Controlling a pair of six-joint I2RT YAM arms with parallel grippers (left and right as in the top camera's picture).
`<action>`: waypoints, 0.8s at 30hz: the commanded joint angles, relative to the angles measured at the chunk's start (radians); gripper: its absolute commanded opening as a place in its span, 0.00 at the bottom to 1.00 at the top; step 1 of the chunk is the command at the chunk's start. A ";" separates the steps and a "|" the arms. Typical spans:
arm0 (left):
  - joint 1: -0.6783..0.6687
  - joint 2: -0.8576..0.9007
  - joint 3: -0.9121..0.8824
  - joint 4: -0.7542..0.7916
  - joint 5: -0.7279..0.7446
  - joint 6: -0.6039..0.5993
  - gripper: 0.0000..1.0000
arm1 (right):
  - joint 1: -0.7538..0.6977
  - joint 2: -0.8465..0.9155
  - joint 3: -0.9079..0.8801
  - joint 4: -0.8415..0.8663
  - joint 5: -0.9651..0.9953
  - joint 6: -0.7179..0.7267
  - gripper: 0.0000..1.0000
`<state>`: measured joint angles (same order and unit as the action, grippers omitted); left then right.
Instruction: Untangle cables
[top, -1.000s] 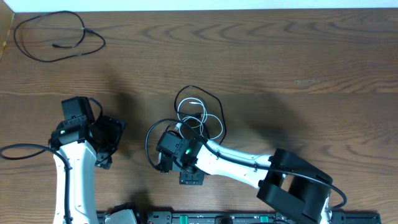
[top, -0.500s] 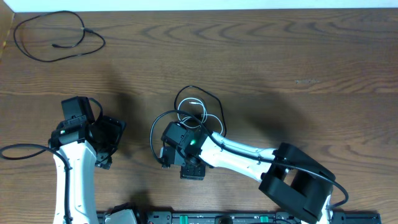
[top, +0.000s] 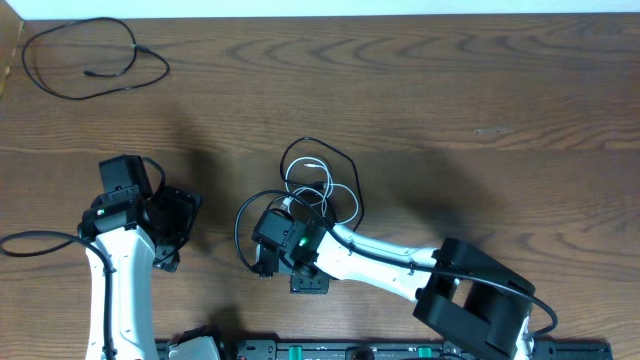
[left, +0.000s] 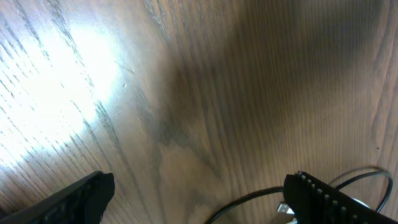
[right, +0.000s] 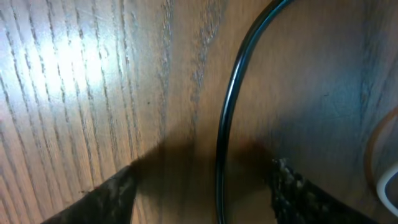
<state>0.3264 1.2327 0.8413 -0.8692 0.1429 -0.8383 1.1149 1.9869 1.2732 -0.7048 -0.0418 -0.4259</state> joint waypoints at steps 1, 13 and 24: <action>0.005 0.002 -0.009 -0.005 -0.021 -0.005 0.92 | 0.005 0.028 -0.042 0.010 0.031 0.009 0.52; 0.005 0.002 -0.009 -0.013 -0.021 -0.005 0.92 | 0.005 0.027 -0.035 0.051 0.032 0.093 0.01; 0.004 0.002 -0.009 -0.070 0.037 -0.005 0.92 | -0.115 0.020 0.037 0.121 -0.354 0.304 0.01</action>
<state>0.3264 1.2327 0.8413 -0.9199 0.1547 -0.8383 1.0649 1.9945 1.2831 -0.5972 -0.1967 -0.2237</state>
